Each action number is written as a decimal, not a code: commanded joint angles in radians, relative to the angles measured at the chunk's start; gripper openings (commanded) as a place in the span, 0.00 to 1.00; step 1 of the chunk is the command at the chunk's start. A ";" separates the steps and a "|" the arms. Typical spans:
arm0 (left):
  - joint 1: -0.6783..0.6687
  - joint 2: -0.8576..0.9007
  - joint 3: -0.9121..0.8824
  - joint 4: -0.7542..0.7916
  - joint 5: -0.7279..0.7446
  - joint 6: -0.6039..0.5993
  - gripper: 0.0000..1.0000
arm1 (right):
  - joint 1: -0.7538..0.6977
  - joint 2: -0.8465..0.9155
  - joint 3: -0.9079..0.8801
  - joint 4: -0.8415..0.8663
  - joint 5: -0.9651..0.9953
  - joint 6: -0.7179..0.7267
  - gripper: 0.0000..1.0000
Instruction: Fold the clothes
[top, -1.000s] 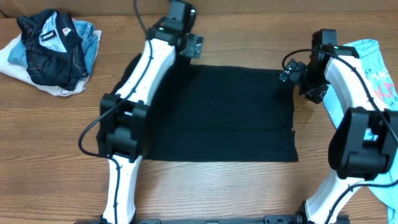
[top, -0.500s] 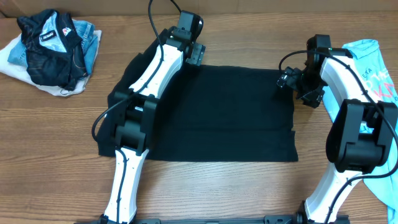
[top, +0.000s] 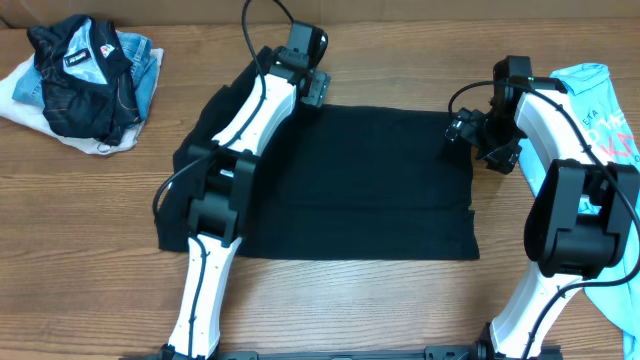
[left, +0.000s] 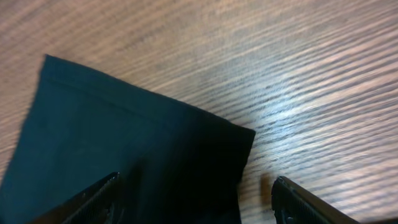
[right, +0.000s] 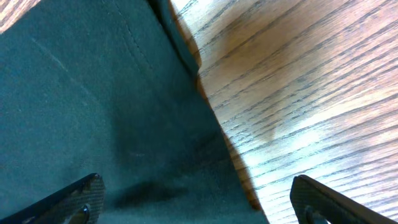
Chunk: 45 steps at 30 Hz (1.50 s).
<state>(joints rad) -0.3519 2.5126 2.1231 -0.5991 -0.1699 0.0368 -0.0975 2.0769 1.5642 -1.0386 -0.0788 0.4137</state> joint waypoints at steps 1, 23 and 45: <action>0.005 0.034 0.019 0.010 -0.022 0.020 0.78 | -0.003 0.001 0.008 0.004 -0.013 -0.010 1.00; 0.011 0.074 0.019 0.045 -0.043 0.030 0.21 | -0.011 -0.001 0.067 0.002 -0.012 -0.002 1.00; 0.028 0.088 0.019 0.000 -0.040 -0.090 0.05 | -0.011 0.047 0.158 0.308 0.015 -0.156 1.00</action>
<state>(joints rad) -0.3378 2.5557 2.1342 -0.5797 -0.2070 -0.0238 -0.0986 2.0869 1.6985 -0.7506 -0.0708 0.2867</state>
